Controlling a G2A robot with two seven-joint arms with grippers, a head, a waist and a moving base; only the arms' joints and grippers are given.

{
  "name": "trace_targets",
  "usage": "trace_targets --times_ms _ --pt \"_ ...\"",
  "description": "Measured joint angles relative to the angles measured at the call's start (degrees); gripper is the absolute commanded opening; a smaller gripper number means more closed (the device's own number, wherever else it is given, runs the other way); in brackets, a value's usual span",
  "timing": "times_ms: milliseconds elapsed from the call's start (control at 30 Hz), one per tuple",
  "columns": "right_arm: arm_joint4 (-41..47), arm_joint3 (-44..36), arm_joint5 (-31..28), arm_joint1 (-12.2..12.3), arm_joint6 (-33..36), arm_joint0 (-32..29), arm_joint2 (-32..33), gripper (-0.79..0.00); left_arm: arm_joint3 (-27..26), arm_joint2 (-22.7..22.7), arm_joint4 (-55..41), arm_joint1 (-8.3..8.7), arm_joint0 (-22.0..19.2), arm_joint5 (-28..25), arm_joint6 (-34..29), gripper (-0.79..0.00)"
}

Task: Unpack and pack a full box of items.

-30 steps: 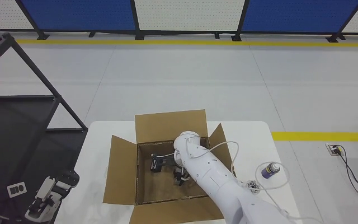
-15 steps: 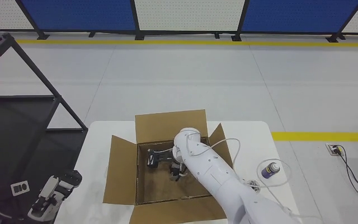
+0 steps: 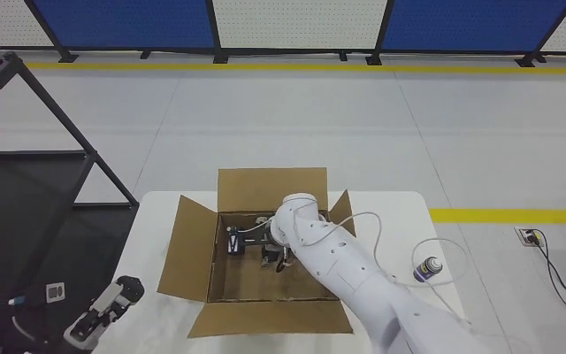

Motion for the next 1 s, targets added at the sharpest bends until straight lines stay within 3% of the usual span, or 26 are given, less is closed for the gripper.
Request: trace_targets --times_ms 133,367,633,767,867,1000 --pt "-1.0 -3.3 -0.5 1.2 0.4 -0.4 0.5 0.000 -0.1 0.5 3.7 0.20 -0.8 3.2 1.5 0.000" --pt "-3.8 -11.7 -1.4 4.8 -0.2 -2.1 1.8 0.000 0.0 1.4 8.1 0.91 -2.5 6.3 -2.0 0.000" --pt "-11.3 -28.4 1.8 12.2 -0.7 -8.2 6.1 0.000 0.4 2.7 7.6 1.71 -4.6 12.3 -6.8 0.000" --pt "-14.9 -41.4 7.4 17.3 3.4 -15.4 12.2 0.000 0.2 3.5 10.8 2.23 -5.9 15.3 -8.6 0.000" --pt "-16.3 -51.1 8.0 20.7 8.8 -21.6 17.5 0.000 0.0 3.8 12.3 2.33 -6.2 16.0 -7.9 0.000" --pt "-16.4 -53.5 7.4 21.2 10.4 -22.8 18.7 0.000 0.0 3.8 12.2 2.33 -6.2 15.9 -7.9 0.000"
